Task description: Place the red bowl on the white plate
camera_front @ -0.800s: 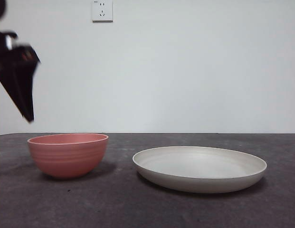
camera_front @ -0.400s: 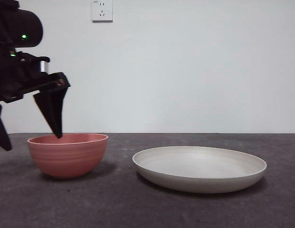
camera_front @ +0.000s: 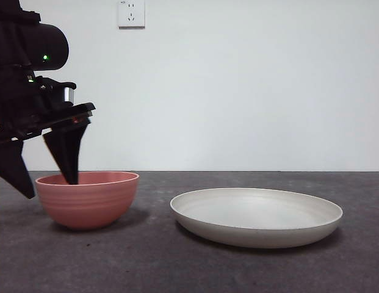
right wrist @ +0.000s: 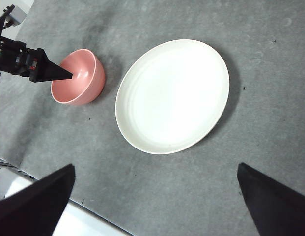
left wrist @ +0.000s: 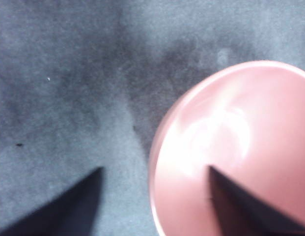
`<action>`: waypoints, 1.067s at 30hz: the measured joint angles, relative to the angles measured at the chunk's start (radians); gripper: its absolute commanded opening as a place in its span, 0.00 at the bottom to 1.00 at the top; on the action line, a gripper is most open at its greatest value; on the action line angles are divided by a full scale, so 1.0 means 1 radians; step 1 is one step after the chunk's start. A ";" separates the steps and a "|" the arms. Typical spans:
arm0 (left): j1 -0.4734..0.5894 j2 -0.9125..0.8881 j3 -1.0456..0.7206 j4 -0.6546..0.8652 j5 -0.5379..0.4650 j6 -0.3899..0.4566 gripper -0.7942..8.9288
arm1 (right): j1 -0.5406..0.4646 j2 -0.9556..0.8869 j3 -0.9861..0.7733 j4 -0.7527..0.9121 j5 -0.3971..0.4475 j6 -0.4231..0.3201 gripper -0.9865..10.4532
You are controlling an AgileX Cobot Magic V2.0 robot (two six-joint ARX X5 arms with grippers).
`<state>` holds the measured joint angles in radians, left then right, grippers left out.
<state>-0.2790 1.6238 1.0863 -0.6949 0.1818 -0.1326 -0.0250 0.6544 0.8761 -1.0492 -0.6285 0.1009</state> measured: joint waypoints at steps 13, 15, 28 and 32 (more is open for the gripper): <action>0.000 0.000 0.000 -0.006 -0.001 0.000 0.10 | 0.000 0.000 0.000 -0.010 0.000 0.000 0.62; 0.000 0.000 0.000 -0.008 0.000 0.000 0.10 | 0.000 0.000 0.000 -0.010 0.000 0.000 0.62; -0.098 0.010 0.273 -0.212 -0.003 -0.011 0.10 | 0.000 0.000 0.000 -0.010 0.000 0.000 0.62; -0.182 0.031 0.406 -0.282 -0.002 -0.012 0.10 | 0.000 0.000 0.000 -0.010 0.000 0.000 0.62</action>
<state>-0.4606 1.6546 1.4925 -0.9764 0.1795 -0.1448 -0.0250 0.6544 0.8761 -1.0588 -0.6285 0.1013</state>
